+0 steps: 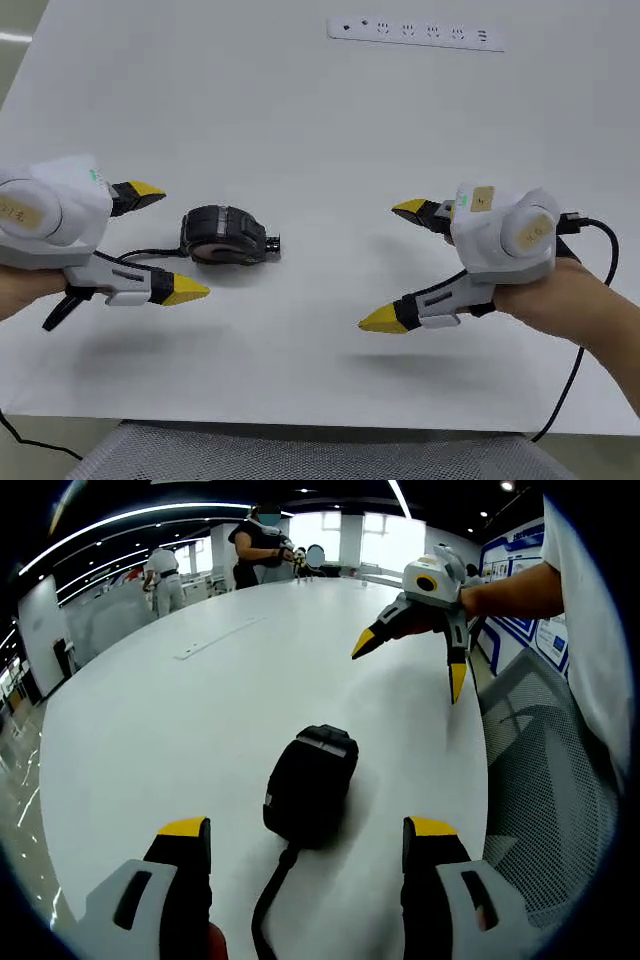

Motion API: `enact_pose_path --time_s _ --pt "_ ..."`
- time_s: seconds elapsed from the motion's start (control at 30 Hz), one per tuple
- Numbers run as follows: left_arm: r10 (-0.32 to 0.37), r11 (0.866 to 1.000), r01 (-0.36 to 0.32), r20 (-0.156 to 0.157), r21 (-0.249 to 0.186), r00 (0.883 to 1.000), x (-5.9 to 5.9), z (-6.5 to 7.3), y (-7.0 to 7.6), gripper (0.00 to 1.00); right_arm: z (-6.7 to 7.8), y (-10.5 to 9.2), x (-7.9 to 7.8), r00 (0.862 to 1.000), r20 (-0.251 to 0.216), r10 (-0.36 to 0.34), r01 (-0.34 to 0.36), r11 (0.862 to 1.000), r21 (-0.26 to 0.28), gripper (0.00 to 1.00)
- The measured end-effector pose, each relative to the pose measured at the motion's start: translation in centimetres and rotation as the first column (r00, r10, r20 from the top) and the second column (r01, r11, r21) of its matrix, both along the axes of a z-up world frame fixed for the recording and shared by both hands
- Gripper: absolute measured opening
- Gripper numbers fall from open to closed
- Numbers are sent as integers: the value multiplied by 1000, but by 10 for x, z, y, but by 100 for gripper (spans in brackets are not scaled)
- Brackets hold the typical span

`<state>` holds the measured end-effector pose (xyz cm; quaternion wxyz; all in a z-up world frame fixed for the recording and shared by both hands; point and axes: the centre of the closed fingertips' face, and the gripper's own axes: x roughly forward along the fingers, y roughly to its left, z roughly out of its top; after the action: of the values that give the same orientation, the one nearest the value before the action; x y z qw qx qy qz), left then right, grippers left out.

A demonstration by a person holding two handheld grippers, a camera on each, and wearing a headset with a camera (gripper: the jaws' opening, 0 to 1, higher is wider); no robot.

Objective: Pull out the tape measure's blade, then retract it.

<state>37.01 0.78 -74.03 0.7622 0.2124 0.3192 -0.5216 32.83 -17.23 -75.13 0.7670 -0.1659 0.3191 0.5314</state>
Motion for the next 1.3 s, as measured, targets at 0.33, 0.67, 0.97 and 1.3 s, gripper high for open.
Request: enact_pose_path --time_s 0.33,0.67,0.97,1.3 --pt "-66 997 67 -6 41 998 4 -8 -5 62 -1 1 4 1000 1 1 -1 1000 0 92" --pt "-116 991 118 -27 61 993 4 -17 -9 47 -3 1 4 1000 -5 -2 2 1000 0 91" --pt "-148 986 149 -14 73 989 5 -22 -14 38 -4 4 3 1000 -8 3 -3 1000 2 91" --pt "-167 982 167 -5 85 986 7 -26 -13 28 -5 7 2 1000 -12 9 -9 1000 4 90"
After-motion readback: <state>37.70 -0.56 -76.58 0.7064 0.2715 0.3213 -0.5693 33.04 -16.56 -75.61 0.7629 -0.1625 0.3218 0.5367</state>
